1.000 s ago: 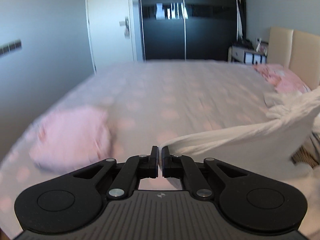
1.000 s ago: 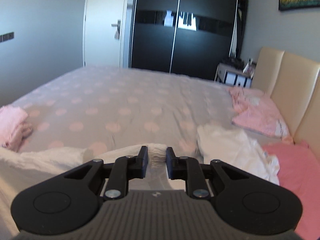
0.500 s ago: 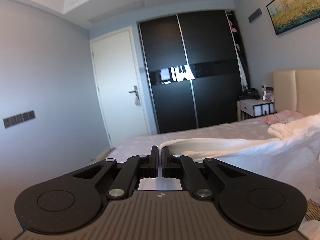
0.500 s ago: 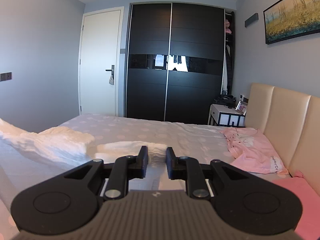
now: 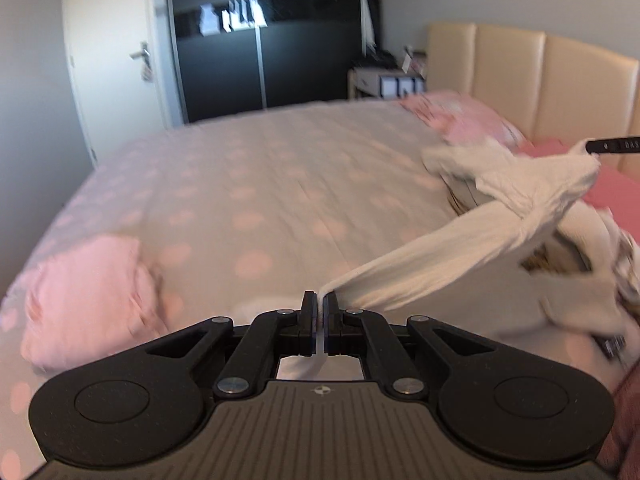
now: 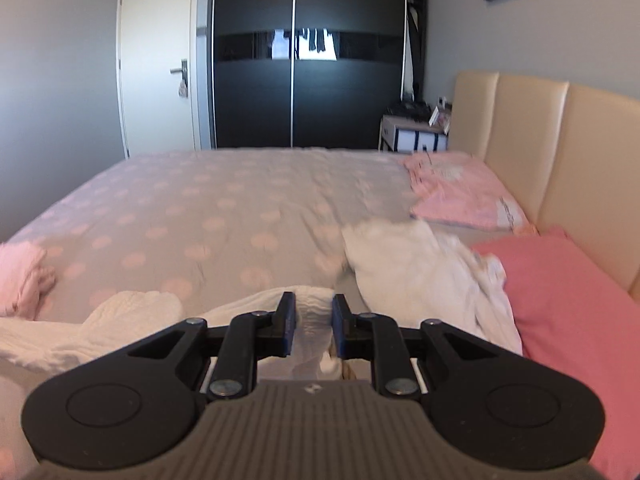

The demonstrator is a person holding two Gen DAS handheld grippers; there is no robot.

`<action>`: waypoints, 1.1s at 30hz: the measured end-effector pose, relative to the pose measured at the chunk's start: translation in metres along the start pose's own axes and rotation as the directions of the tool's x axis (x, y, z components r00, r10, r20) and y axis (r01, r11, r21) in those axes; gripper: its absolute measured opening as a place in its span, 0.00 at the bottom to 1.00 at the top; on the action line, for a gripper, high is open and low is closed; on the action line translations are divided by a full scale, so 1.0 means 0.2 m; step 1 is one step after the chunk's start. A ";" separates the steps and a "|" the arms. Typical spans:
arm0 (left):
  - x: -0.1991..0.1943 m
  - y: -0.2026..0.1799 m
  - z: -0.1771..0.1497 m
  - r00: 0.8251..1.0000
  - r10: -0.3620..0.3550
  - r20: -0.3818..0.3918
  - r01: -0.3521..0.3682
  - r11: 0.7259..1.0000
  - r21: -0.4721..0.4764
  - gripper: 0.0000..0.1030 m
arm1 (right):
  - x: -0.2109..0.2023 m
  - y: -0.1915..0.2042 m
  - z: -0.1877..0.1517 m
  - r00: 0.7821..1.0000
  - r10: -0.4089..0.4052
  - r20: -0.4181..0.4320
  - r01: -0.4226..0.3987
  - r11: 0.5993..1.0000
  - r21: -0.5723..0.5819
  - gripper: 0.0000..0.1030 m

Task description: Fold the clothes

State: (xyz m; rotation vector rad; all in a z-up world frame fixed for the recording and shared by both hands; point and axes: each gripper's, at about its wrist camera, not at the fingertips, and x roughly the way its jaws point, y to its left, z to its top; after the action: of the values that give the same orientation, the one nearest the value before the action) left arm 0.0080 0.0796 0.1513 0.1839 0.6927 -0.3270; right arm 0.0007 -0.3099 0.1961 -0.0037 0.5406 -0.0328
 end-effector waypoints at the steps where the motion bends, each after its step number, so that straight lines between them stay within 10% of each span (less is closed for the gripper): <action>1: 0.01 -0.03 -0.05 0.999 -0.019 -0.030 0.020 1.000 0.017 0.01 | -0.01 -0.02 -0.07 1.000 -0.006 -0.025 0.006 1.000 0.006 0.21; 16: 0.26 -0.32 -0.62 0.921 -0.188 -0.341 0.256 0.952 0.167 0.01 | 0.17 -0.08 -0.81 0.901 -0.081 -0.427 0.036 0.993 -0.112 0.21; 19: 0.26 -0.32 -0.64 0.921 -0.190 -0.340 0.256 0.953 0.162 0.04 | 0.17 -0.11 -0.83 0.894 -0.073 -0.443 0.038 0.995 -0.089 0.22; 24: 0.19 -0.27 -0.60 0.934 -0.216 -0.285 0.258 0.958 0.122 0.39 | 0.11 -0.15 -0.81 0.906 -0.058 -0.420 0.043 0.998 -0.047 0.28; 33: 0.22 -0.14 -0.35 0.958 -0.200 -0.207 0.221 0.972 0.082 0.47 | 0.14 -0.19 -0.64 0.931 -0.037 -0.364 0.032 0.999 -0.021 0.37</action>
State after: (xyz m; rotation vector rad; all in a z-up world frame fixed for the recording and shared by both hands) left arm -0.0121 0.0625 0.0671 0.2452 0.8958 -0.5556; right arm -0.0423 -0.3479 0.0735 -0.0222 0.9138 -0.0648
